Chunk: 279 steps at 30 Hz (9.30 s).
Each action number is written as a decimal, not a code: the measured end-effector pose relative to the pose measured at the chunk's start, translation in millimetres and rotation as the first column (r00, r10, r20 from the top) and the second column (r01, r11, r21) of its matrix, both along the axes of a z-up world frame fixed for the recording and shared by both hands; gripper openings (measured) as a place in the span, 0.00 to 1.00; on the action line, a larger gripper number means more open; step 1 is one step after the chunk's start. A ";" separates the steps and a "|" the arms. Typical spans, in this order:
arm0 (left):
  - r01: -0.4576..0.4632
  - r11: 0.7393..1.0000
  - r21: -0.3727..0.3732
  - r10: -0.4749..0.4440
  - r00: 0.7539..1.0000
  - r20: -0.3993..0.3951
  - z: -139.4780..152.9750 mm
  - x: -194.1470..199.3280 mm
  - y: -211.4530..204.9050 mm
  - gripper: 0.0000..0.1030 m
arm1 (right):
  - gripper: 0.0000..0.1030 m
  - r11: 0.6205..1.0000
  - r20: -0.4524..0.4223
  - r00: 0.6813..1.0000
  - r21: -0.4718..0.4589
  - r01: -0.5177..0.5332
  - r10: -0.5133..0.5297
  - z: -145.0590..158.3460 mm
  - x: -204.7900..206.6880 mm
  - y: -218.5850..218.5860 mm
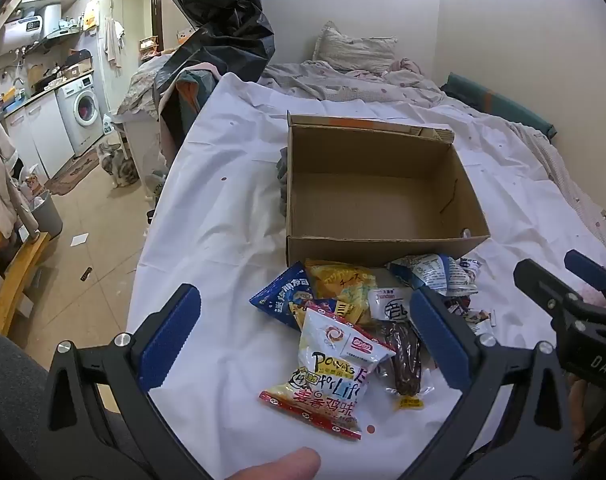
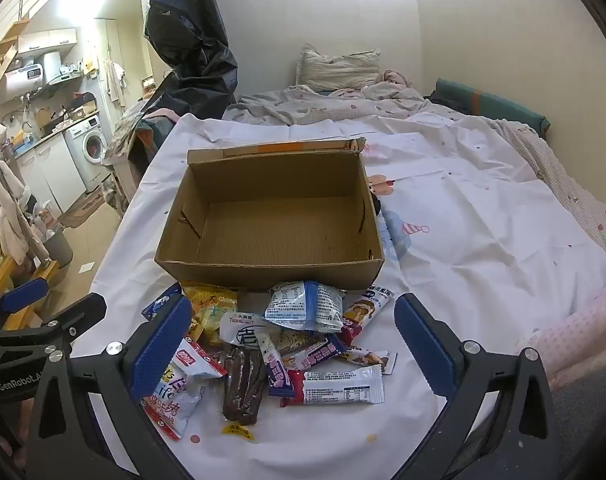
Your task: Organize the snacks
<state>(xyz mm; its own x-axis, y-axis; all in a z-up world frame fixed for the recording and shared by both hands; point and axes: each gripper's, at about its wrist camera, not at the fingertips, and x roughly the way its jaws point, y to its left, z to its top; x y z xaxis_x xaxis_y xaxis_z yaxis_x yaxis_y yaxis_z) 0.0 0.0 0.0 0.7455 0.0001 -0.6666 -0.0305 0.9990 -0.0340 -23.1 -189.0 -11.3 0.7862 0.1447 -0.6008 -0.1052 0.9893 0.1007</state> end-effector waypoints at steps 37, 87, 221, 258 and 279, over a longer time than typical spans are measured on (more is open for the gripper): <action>-0.001 1.000 0.011 0.000 1.000 0.012 -3.0 -0.4 -2.0 1.00 | 1.00 1.000 -0.015 1.000 -0.009 0.005 -0.005 -3.5 3.6 -0.5; 0.005 1.000 0.003 -0.005 1.000 0.013 -1.9 -0.9 -2.1 1.00 | 1.00 1.000 -0.009 1.000 -0.015 -0.001 0.001 -0.7 3.3 1.8; -0.020 0.988 -0.151 -0.027 0.953 -0.303 -11.0 182.1 -4.5 0.48 | 0.13 0.945 -0.288 0.950 0.328 -0.020 0.120 2.3 190.1 -62.9; 0.059 0.993 -0.097 -0.077 0.979 -0.188 -31.2 178.6 -16.7 0.88 | 0.73 0.960 -0.380 0.916 0.279 -0.022 0.132 -47.8 209.4 -40.4; 0.028 0.995 -0.099 -0.041 0.990 -0.134 0.0 143.5 10.5 0.88 | 0.94 0.953 -0.259 0.959 0.303 -0.032 0.115 -4.6 167.5 -60.9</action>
